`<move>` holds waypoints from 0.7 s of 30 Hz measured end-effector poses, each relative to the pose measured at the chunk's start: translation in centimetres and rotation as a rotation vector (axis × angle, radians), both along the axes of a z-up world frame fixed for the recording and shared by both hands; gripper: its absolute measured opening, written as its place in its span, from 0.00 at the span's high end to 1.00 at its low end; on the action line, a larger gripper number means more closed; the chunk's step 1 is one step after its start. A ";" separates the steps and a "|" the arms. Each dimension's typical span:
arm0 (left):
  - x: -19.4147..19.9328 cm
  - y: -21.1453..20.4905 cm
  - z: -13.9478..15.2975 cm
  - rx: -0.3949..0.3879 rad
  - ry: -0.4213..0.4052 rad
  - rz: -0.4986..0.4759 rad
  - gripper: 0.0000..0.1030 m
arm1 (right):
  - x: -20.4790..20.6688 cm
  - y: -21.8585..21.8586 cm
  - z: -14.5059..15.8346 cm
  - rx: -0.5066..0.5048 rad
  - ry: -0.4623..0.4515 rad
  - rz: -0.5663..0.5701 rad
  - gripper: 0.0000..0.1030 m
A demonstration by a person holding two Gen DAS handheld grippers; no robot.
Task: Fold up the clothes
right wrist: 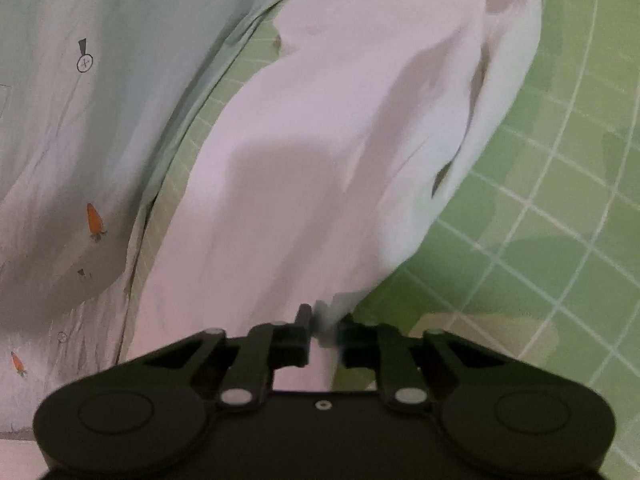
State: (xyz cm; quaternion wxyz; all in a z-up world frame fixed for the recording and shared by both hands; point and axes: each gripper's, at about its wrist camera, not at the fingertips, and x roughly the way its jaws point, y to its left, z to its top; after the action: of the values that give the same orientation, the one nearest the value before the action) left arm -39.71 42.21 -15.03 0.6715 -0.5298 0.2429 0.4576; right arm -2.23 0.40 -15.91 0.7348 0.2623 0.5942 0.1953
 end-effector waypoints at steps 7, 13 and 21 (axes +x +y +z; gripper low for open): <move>2.7 0.9 7.0 0.194 -0.101 -0.045 1.00 | 1.7 -0.3 3.5 0.072 -0.012 0.015 0.97; 4.8 1.9 12.1 0.349 -0.180 -0.088 1.00 | 2.9 -1.2 6.8 0.215 -0.146 0.017 0.97; 5.5 3.4 5.0 0.239 -0.088 -0.070 0.99 | 3.1 0.4 2.4 0.190 -0.145 -0.008 0.93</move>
State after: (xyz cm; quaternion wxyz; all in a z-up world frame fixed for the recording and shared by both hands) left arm -34.21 45.64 -10.06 0.7554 -0.4565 0.1753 0.4361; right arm 0.90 0.83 -13.50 0.7485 0.3183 0.5172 0.2663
